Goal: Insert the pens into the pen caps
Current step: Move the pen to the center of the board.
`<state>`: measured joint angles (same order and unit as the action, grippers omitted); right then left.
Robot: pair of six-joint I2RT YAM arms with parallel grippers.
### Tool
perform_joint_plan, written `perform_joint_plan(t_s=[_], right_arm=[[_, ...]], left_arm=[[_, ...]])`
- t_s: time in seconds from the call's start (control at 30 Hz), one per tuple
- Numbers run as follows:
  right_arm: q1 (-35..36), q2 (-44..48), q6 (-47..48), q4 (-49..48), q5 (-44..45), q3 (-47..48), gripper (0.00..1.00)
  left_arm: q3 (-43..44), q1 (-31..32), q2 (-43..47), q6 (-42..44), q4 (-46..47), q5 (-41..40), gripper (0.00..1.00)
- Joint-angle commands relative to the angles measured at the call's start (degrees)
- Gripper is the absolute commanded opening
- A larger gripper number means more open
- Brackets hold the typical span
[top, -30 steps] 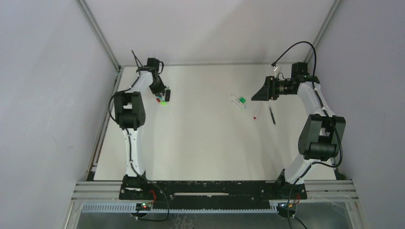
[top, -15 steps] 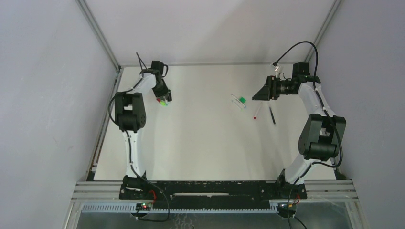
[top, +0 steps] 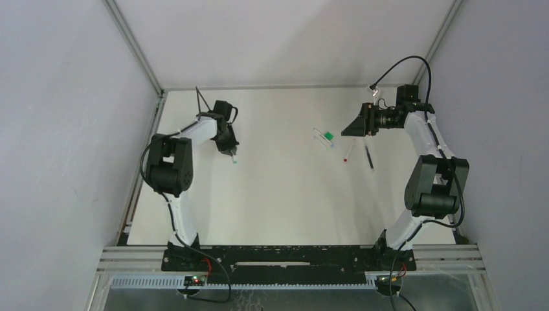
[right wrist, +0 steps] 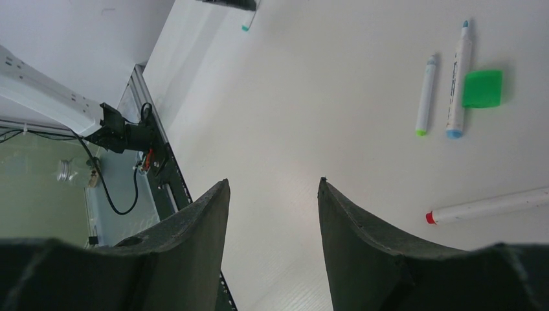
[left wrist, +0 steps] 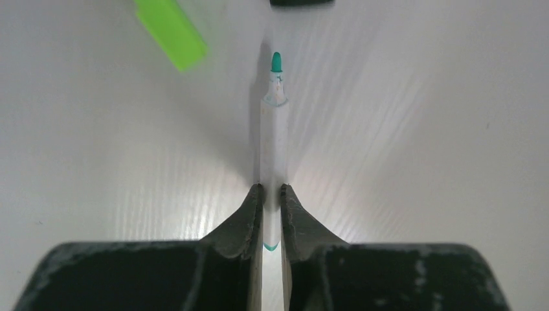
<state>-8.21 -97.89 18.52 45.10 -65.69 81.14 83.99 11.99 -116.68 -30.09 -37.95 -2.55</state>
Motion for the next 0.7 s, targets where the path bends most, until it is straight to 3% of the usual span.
perform_joint_plan(t_s=[0.0,0.27,0.57,0.67], right_arm=[[0.42,1.85,-0.46,-1.1,-1.31,0.68,0.6],[1.58,2.15,-0.34,-1.12,-1.28,0.37,0.59],[2.41,3.29,0.19,-1.28,-1.19,-1.02,0.6],[2.49,3.62,0.2,-1.25,-1.28,-1.34,0.6]], left_arm=[[-8.09,3.02,5.13,-0.95,1.65,2.11,0.14],[-16.28,6.13,10.51,-1.21,2.34,0.2,0.18],[-15.34,7.08,9.64,0.91,0.06,-1.82,0.24],[-14.47,7.08,8.76,1.56,-0.34,-1.93,0.33]])
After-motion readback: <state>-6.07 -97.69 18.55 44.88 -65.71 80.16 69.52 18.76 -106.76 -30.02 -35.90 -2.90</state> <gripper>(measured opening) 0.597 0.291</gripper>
